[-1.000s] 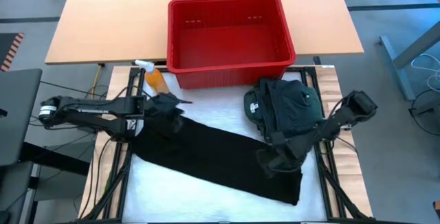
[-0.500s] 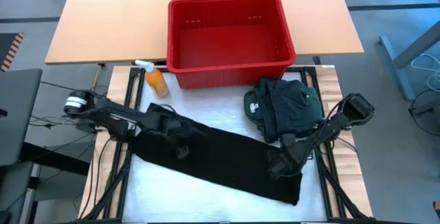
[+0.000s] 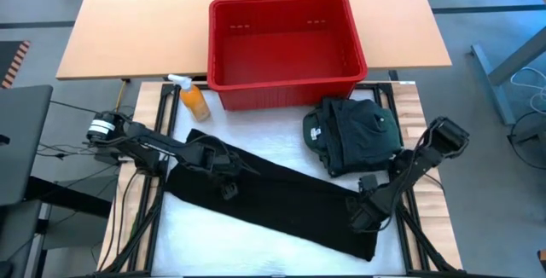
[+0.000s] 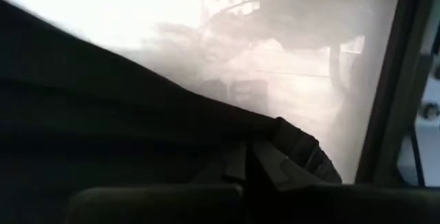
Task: Fold Laundry from Bin
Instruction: Fold the black shirt
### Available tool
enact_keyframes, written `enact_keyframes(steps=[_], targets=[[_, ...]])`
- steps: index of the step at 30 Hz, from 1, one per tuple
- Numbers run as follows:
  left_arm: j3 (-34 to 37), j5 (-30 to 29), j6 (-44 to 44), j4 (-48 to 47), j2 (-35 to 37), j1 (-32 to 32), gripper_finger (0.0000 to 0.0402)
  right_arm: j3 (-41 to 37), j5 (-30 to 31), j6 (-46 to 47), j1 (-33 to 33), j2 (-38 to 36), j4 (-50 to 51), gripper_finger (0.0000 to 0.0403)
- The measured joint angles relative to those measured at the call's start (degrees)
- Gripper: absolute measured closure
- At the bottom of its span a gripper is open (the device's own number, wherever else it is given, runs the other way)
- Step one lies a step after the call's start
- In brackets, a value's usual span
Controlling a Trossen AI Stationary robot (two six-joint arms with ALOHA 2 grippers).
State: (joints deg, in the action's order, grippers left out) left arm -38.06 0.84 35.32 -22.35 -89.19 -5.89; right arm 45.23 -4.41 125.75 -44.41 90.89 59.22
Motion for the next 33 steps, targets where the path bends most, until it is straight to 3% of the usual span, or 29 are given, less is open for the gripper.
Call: enact_keyframes(steps=[7,12,19,26,28,33], targets=[[0.0,0.97,-0.05,-1.01,0.09,0.92,0.0401,3.2,-2.81,1.92,-3.77,0.09,2.82,0.0364],[0.0,2.6,-0.95,-1.12,0.17,1.7,0.0401,6.81,-2.98,1.91,-4.82,0.09,9.29,0.0371],[-0.02,6.54,-3.58,-3.78,0.33,1.92,0.0401,8.0,-7.71,2.84,-8.01,0.09,13.81,0.0377],[0.25,11.34,-7.16,-13.26,2.89,1.77,0.0401,7.96,-11.18,3.49,-9.37,0.09,14.44,0.0378],[0.46,10.7,-9.0,-15.85,3.88,1.75,0.0401,7.96,-8.92,4.09,-9.52,-0.16,13.0,0.0377],[1.1,9.48,-9.22,-13.59,6.13,1.68,0.0401,7.97,8.47,0.15,-4.55,-1.73,4.5,0.0379]])
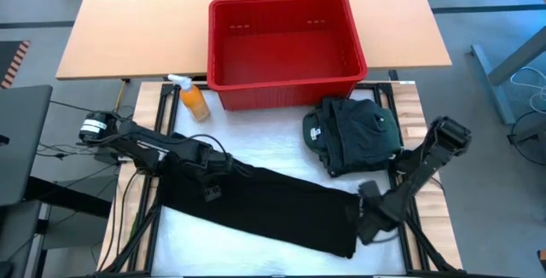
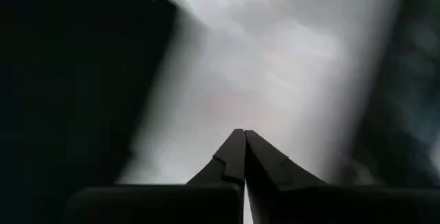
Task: Fold Laundry from Bin
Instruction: Fold the black shirt
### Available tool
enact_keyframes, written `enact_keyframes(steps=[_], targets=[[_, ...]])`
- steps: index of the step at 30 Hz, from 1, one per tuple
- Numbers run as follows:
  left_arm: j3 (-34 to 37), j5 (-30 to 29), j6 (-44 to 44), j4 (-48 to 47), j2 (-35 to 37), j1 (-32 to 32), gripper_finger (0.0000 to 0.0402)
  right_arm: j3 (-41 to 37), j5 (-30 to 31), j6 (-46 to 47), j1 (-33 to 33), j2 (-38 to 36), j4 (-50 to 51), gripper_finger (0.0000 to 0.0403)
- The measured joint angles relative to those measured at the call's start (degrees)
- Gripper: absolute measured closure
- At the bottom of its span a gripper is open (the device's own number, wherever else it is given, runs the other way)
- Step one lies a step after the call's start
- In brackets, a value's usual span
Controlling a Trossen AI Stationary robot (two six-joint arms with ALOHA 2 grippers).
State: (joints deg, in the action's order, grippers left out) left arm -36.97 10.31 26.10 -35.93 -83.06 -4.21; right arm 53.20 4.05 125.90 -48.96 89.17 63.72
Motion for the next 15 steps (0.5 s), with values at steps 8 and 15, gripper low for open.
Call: enact_keyframes(steps=[8,15], targets=[[0.1,-1.53,0.56,2.7,3.24,0.07,0.0401,-0.04,7.89,-7.06,8.4,-0.03,-2.2,0.0378],[0.05,-1.14,2.16,3.04,3.64,0.07,0.0401,-2.86,5.72,-10.66,10.15,0.13,-4.19,0.038]])
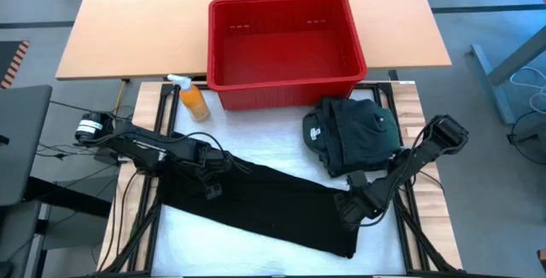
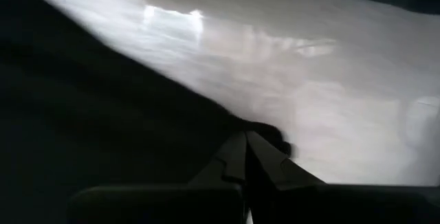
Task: Fold Laundry from Bin
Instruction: Fold the black shirt
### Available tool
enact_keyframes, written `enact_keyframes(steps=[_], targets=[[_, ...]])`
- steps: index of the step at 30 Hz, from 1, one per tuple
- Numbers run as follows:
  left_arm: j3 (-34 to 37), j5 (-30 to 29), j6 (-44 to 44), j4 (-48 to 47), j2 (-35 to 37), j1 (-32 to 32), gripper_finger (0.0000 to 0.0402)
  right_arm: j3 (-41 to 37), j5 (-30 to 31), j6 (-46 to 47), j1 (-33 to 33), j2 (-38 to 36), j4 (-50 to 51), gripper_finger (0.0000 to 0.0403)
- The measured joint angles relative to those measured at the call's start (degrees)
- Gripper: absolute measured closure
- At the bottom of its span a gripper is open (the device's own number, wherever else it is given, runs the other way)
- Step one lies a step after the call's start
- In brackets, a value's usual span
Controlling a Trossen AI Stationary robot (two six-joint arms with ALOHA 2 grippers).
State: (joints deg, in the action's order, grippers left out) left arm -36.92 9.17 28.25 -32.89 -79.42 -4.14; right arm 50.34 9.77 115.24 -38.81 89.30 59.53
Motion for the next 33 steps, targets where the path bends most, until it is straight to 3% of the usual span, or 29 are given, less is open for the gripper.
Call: enact_keyframes(steps=[3,8,13,16,19,24,27,31,33], targets=[[-0.05,0.09,0.3,-0.25,0.04,-0.04,0.0401,-3.0,-3.19,0.3,-0.5,0.0,-3.16,0.038],[-0.09,0.23,1.36,-0.04,0.1,-0.04,0.0401,-6.07,-2.4,4.92,-2.89,-0.2,-6.65,0.0379],[-0.15,-0.11,0.67,5.71,1.55,-0.04,0.0401,-5.66,-5.28,7.69,-4.91,-0.28,0.6,0.0378],[-1.18,-0.68,-0.84,11.36,4.94,0.09,0.0401,-4.04,-9.3,7.71,-6.01,-1.09,6.98,0.0377],[-2.19,-3.12,-2.88,15.19,9.53,0.85,0.0401,-1.36,-9.63,7.51,-6.84,-2.37,11.67,0.0377],[-2.69,-15.51,-3.59,10.44,16.96,4.84,0.0401,5.23,-2.68,7.25,-7.15,-4.68,18.2,0.0377],[-1.26,-16.96,-3.63,3.12,18.42,9.27,0.0401,9.58,4.62,5.74,-7.15,-5.03,19.29,0.0379],[4.56,-11.9,-3.74,2.08,17.58,13.09,0.0401,12.12,17.2,-5.26,-6.43,-3.46,4.5,0.0379],[8.55,-10.69,-2.34,4.8,17.32,13.8,0.0401,11.81,19.53,-13.9,-5.02,-1.24,-7.18,0.0379]])
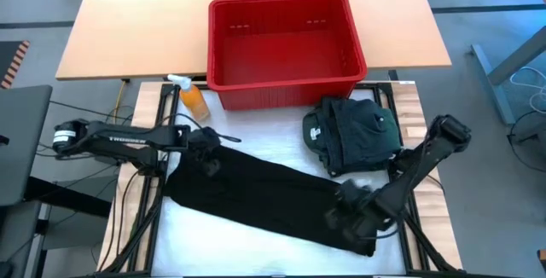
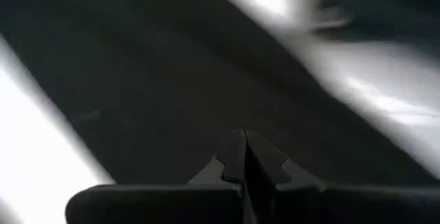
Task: Fold Laundry from Bin
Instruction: Fold the black shirt
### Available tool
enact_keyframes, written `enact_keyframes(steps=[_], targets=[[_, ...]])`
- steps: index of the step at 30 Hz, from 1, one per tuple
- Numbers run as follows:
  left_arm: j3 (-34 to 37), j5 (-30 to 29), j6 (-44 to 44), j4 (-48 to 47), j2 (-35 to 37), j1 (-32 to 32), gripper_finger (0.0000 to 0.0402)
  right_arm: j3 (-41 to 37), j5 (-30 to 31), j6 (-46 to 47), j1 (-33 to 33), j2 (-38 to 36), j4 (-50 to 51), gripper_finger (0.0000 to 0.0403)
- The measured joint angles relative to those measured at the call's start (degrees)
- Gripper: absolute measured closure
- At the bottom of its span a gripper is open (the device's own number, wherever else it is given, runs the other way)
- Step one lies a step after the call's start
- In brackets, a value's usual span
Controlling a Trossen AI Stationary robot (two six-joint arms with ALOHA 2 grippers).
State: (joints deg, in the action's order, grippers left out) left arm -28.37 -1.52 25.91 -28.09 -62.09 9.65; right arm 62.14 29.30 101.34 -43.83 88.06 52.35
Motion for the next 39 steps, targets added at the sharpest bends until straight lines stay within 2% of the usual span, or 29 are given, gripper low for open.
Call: enact_keyframes(steps=[4,8,12,18,24,29,33,37,39], targets=[[6.8,0.97,4.46,6.65,0.14,0.73,0.0401,-0.15,0.79,-14.49,4.55,6.82,-16.48,0.0379],[10.02,1.14,5.78,7.66,0.4,0.96,0.0401,-0.19,0.29,-22.32,9.16,13.25,-28.14,0.0379],[10.85,1.18,6.76,7.97,0.45,0.96,0.0401,-0.23,-5.44,-26.01,12.22,18.31,-34.56,0.0379],[10.92,0.77,6.88,7.72,0.4,0.91,0.0401,0.04,-15.43,-26.81,11.0,20.32,-35.7,0.0379],[10.99,-0.61,8.02,7.81,0.36,0.87,0.0401,-0.28,-17.59,-28.42,8.17,17.41,-33.24,0.0379],[11.15,-1.4,7.78,8.93,0.34,0.98,0.0401,-0.32,-18.47,-29.71,7.79,12.18,-29.02,0.0377],[8.59,0.58,5.67,8.33,0.12,1.05,0.0401,-0.25,-17.15,-21.56,7.32,5.12,-22.65,0.0364],[4.9,1.91,3.13,8.01,0.07,0.96,0.0401,-0.26,-17.82,-2.86,3.64,-0.82,-8.97,0.0338],[3.13,2.13,2.02,8.93,0.19,0.96,0.0401,-0.33,-18.01,5.11,0.61,-2.87,-5.16,0.0319]])
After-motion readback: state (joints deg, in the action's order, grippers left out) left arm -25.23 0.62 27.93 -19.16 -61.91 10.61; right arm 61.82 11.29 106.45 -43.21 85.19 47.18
